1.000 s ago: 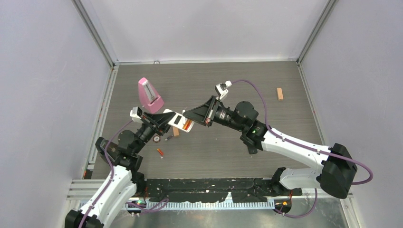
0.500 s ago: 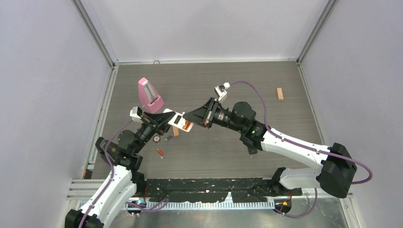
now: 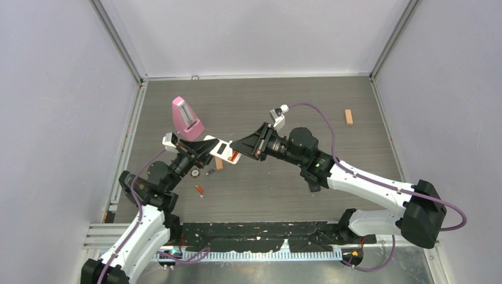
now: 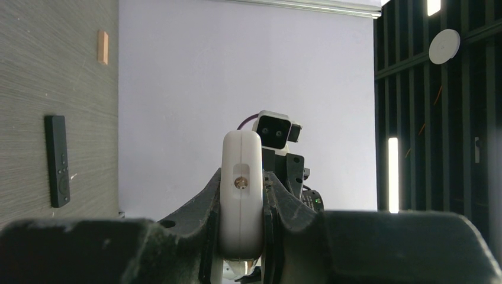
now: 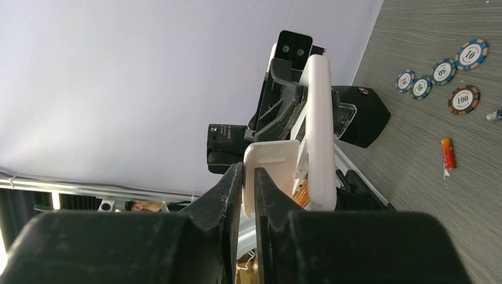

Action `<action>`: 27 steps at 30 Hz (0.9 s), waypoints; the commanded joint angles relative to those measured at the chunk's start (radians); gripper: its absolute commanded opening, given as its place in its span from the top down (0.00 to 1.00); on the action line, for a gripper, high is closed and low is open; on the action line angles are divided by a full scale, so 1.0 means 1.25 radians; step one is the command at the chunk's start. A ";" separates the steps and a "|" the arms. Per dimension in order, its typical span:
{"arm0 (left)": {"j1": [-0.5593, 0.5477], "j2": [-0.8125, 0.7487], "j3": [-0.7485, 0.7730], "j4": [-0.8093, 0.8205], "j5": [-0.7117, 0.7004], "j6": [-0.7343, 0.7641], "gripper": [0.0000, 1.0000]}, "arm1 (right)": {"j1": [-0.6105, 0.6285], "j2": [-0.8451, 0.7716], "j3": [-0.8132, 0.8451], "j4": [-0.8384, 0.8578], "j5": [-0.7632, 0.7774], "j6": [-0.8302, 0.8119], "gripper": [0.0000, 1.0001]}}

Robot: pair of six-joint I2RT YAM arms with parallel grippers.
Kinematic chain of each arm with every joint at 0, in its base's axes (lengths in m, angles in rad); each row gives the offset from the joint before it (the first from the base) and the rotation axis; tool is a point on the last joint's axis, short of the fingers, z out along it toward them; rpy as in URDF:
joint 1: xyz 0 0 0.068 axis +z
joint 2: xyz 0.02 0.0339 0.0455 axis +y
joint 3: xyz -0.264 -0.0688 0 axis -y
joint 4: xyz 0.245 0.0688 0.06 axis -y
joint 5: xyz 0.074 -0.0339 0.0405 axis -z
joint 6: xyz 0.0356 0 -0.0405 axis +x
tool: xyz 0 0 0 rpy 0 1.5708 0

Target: Load the batteries into the remote control

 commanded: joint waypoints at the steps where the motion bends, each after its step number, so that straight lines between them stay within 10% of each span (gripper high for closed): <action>1: 0.002 -0.001 0.046 0.065 -0.003 -0.010 1.00 | 0.006 -0.034 0.000 -0.032 0.036 -0.025 0.80; 27: 0.002 0.021 0.047 0.064 -0.009 0.010 1.00 | 0.005 -0.090 0.012 -0.208 0.063 -0.053 0.81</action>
